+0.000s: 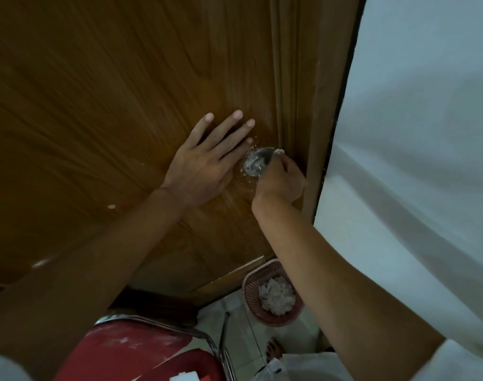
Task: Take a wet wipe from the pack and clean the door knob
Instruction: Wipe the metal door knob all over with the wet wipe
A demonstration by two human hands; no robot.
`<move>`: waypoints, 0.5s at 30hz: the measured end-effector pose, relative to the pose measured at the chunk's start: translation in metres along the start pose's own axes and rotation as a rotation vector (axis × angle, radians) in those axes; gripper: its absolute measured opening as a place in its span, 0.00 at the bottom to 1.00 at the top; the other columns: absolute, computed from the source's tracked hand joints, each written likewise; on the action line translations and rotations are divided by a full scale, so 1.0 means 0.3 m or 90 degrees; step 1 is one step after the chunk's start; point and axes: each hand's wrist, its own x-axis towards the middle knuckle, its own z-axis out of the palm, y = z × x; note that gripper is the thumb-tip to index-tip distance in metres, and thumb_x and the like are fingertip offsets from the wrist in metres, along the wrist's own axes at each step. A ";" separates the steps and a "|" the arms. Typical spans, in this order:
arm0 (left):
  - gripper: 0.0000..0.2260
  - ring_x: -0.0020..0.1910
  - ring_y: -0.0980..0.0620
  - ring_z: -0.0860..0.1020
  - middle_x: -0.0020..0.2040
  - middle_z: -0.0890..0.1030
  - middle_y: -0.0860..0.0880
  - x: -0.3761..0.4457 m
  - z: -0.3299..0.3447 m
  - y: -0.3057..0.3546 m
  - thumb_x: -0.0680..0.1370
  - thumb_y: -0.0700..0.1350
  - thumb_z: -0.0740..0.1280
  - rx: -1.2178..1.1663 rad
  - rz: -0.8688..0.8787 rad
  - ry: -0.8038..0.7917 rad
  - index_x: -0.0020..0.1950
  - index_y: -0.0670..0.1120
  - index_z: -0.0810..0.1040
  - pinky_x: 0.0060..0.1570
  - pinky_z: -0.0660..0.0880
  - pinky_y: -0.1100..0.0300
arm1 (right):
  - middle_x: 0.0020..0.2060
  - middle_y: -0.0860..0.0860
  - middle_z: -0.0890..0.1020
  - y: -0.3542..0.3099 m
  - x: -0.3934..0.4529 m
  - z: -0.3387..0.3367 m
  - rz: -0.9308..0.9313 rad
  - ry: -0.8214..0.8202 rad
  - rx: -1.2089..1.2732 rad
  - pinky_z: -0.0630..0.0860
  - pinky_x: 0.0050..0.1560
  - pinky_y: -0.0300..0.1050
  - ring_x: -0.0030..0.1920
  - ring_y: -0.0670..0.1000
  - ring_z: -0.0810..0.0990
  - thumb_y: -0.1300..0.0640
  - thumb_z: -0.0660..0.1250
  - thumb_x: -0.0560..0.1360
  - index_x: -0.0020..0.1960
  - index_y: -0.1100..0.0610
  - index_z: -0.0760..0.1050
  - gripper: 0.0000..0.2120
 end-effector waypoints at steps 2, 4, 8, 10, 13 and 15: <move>0.21 0.80 0.42 0.57 0.81 0.61 0.44 -0.001 -0.001 -0.001 0.84 0.45 0.58 -0.001 0.002 -0.002 0.78 0.44 0.68 0.78 0.48 0.42 | 0.59 0.47 0.83 0.012 -0.014 0.012 -0.094 -0.008 -0.028 0.75 0.43 0.30 0.55 0.44 0.79 0.54 0.69 0.80 0.59 0.50 0.83 0.09; 0.21 0.80 0.42 0.57 0.81 0.61 0.44 0.001 -0.001 -0.003 0.84 0.45 0.58 0.001 0.004 0.000 0.78 0.44 0.67 0.78 0.48 0.42 | 0.58 0.46 0.83 0.015 -0.003 0.013 -0.112 -0.007 -0.035 0.75 0.43 0.29 0.55 0.44 0.80 0.56 0.70 0.79 0.57 0.50 0.84 0.08; 0.21 0.80 0.43 0.58 0.80 0.62 0.44 0.000 0.005 -0.003 0.84 0.45 0.59 -0.002 -0.002 0.007 0.77 0.44 0.68 0.78 0.48 0.42 | 0.58 0.48 0.83 0.018 0.031 0.012 -0.058 0.018 -0.019 0.73 0.41 0.29 0.56 0.47 0.81 0.55 0.68 0.80 0.58 0.52 0.84 0.09; 0.21 0.80 0.43 0.58 0.81 0.61 0.44 -0.001 0.004 -0.003 0.84 0.45 0.59 0.000 -0.002 0.006 0.77 0.44 0.68 0.78 0.49 0.42 | 0.56 0.45 0.82 0.039 0.020 0.012 -0.150 0.015 -0.075 0.72 0.40 0.26 0.51 0.42 0.79 0.56 0.67 0.81 0.60 0.52 0.83 0.10; 0.20 0.80 0.43 0.58 0.80 0.62 0.44 -0.001 0.001 -0.004 0.85 0.45 0.59 -0.002 0.000 0.012 0.77 0.44 0.69 0.78 0.50 0.42 | 0.53 0.44 0.81 0.065 0.038 -0.011 -0.280 -0.027 -0.133 0.75 0.42 0.25 0.48 0.38 0.78 0.59 0.67 0.80 0.59 0.54 0.82 0.10; 0.20 0.80 0.42 0.59 0.80 0.62 0.44 -0.007 0.001 -0.005 0.84 0.44 0.60 -0.002 -0.001 0.015 0.77 0.44 0.70 0.78 0.50 0.43 | 0.55 0.46 0.82 0.070 0.056 -0.019 -0.294 -0.039 -0.146 0.77 0.46 0.27 0.49 0.39 0.78 0.59 0.68 0.80 0.59 0.55 0.83 0.10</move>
